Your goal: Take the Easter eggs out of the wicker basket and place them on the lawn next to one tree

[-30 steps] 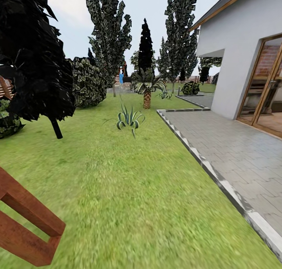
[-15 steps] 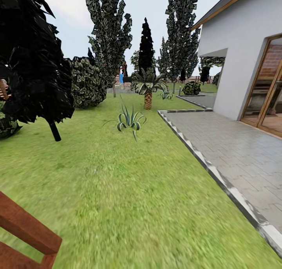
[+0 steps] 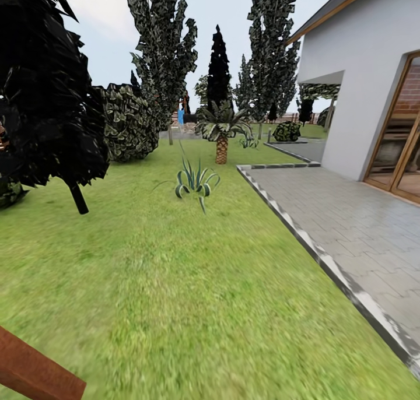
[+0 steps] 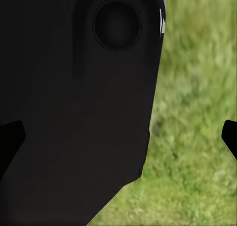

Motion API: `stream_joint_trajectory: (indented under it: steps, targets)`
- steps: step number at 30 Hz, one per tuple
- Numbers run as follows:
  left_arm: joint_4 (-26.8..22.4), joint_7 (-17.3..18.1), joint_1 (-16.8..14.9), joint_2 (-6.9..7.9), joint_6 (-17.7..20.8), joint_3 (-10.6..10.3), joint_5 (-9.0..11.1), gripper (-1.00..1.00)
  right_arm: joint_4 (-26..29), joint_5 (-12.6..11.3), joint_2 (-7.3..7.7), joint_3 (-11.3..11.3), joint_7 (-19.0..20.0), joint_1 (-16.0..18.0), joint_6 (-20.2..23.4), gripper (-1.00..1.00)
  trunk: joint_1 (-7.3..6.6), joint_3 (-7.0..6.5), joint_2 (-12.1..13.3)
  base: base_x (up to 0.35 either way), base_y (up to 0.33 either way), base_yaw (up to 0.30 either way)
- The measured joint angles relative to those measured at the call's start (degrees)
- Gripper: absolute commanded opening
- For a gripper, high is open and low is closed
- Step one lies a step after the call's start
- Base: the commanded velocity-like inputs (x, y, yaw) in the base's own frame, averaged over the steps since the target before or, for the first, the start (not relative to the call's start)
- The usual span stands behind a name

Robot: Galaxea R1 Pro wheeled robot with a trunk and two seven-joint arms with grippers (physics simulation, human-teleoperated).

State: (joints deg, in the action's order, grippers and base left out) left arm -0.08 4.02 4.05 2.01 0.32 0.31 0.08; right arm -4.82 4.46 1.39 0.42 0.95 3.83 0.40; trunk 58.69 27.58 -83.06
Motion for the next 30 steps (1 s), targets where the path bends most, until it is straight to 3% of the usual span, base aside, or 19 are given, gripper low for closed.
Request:
stream_joint_trajectory:
  steps: [30]
  targets:
    - [0.0,0.0,0.0,0.0,0.0,0.0,0.0,1.0,0.0,0.0,0.0,0.0,0.0,0.0,0.0,1.0,0.0,0.0,0.0,0.333,0.093,0.0]
